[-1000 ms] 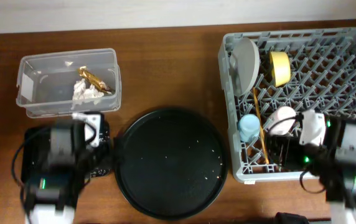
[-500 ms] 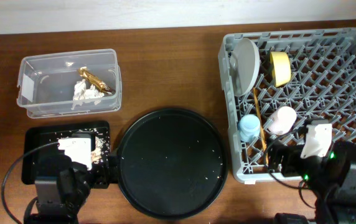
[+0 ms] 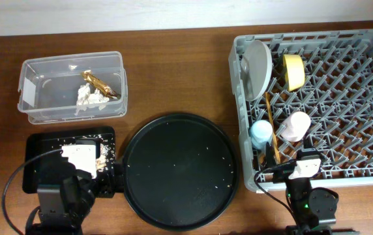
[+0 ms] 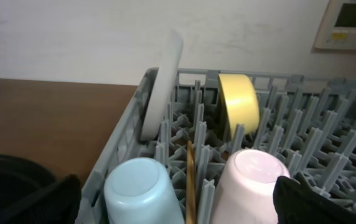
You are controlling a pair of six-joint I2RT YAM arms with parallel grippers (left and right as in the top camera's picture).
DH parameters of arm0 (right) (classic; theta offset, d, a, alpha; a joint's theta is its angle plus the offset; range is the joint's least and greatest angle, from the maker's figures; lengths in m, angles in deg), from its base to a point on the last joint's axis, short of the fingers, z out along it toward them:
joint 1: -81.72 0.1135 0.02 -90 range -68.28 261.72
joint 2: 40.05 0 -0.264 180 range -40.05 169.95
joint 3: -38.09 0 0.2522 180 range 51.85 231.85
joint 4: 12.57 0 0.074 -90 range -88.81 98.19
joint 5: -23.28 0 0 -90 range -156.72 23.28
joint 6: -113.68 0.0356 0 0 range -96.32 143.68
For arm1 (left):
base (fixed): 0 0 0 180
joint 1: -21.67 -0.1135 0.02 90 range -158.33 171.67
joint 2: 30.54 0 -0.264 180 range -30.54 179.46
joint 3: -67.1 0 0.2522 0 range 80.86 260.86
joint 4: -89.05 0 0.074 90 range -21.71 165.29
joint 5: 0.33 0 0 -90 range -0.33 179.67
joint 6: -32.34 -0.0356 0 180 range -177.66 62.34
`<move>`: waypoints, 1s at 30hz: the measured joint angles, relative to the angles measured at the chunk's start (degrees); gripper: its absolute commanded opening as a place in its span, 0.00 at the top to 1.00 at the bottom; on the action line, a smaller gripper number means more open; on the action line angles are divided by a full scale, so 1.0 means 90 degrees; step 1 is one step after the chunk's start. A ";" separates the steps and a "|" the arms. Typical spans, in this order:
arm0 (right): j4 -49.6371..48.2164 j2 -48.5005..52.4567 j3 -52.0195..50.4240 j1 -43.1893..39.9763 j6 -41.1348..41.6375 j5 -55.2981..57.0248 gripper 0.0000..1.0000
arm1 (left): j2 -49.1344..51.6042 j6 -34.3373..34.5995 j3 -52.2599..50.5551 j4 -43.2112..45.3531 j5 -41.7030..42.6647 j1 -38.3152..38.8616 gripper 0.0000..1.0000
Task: Sort waste into correct bins and load items into the dishwasher rack
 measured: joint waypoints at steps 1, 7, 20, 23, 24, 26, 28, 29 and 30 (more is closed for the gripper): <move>0.0002 0.0000 0.0000 0.0000 -0.0005 0.0046 0.01 | 0.0000 0.0000 0.0000 -0.0002 0.0000 0.0000 0.01; 0.0002 0.0000 0.0000 0.0000 -0.0002 0.0114 0.01 | 0.0000 0.0000 0.0000 -0.0002 0.0000 0.0000 0.01; 0.0005 -0.0019 0.0000 0.0000 -0.0005 0.0146 0.01 | -0.2424 -0.0002 -0.2310 0.1773 -0.0440 -0.0002 0.01; 0.0005 -0.0017 0.0000 0.0005 0.0000 0.0158 0.01 | -0.3439 -0.0002 -0.3728 0.3665 -0.0510 -0.0002 0.01; 0.0005 -0.0022 0.0000 0.0005 -0.0005 0.0158 0.01 | -0.3626 -0.0005 -0.4116 0.4439 -0.0539 -0.0002 0.01; 0.0002 -0.0027 0.0000 0.0005 -0.0002 0.0160 0.01 | -0.3640 -0.0056 -0.4830 0.5955 -0.0602 -0.0002 0.01; 0.0005 -0.0024 0.0000 0.0005 -0.0005 0.0158 0.01 | -0.3655 -0.0299 -0.5085 0.5734 -0.0622 -0.0002 0.01; 0.0005 -0.0024 0.0000 0.0005 -0.0002 0.0158 0.01 | -0.3655 -0.0350 -0.5105 0.5374 -0.0617 -0.0002 0.01; 0.0005 -0.0024 0.0000 0.0005 0.0000 0.0158 0.01 | -0.3653 -0.0384 -0.5110 0.5297 -0.0600 -0.0002 0.01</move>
